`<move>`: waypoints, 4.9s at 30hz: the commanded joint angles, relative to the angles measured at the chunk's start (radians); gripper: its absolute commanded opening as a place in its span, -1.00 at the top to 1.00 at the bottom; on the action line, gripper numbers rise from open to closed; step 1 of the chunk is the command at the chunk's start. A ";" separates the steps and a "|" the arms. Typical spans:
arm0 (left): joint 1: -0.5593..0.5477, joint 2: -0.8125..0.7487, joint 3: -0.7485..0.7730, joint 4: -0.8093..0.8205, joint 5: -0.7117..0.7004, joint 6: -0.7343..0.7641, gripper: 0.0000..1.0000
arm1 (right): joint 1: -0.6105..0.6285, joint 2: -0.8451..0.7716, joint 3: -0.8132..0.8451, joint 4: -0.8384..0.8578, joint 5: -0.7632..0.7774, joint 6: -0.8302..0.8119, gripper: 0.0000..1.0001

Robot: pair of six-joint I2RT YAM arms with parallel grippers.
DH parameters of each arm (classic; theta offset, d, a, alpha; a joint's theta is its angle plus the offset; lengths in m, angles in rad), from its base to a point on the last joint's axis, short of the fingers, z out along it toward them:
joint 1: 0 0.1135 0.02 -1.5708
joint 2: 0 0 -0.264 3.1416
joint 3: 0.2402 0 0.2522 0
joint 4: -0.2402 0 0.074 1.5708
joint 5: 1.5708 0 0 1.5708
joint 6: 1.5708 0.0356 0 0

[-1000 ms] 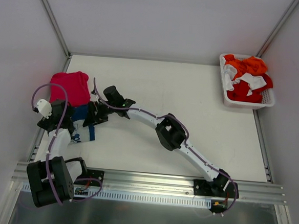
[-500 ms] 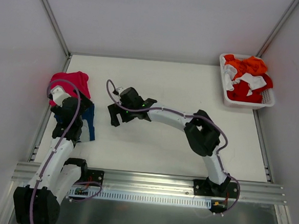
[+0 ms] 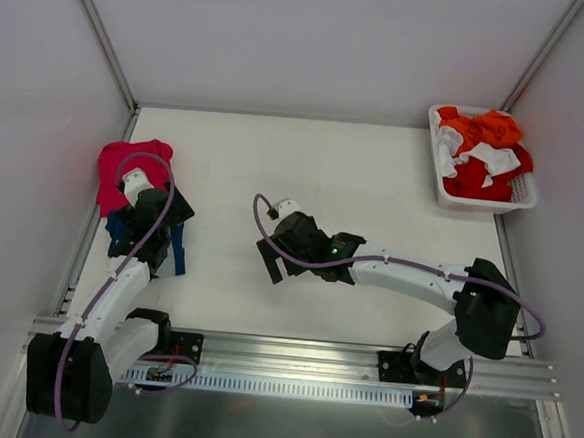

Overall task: Fold and stack the t-shirts
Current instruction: Put the neatly folded tshirt into the corner of the board with both arms

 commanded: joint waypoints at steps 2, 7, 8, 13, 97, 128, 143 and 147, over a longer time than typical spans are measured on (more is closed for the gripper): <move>-0.010 0.064 -0.010 -0.017 -0.004 0.012 -0.95 | 0.048 -0.139 -0.060 -0.070 0.147 0.061 -0.99; -0.010 0.096 0.002 -0.055 -0.056 -0.002 0.67 | 0.065 -0.320 -0.126 -0.149 0.273 0.102 -0.69; -0.010 0.083 -0.009 -0.055 -0.070 -0.004 1.00 | 0.065 -0.349 -0.150 -0.173 0.285 0.110 -0.56; -0.010 0.033 -0.013 -0.080 -0.148 -0.011 1.00 | 0.065 -0.516 -0.214 -0.233 0.374 0.145 0.52; 0.318 0.411 0.182 -0.643 -0.002 -0.346 0.78 | 0.083 -0.782 -0.230 -0.317 0.340 0.189 0.61; 0.165 0.038 0.165 -0.661 -0.145 -0.346 0.69 | 0.085 -0.676 -0.266 -0.187 0.238 0.188 0.61; 0.022 -0.161 0.134 -0.624 -0.144 -0.281 -0.98 | 0.103 -0.567 -0.212 -0.127 0.205 0.185 -0.56; 0.009 -0.249 0.114 -0.615 -0.130 -0.274 -0.98 | 0.103 -0.559 -0.224 -0.124 0.208 0.189 -0.78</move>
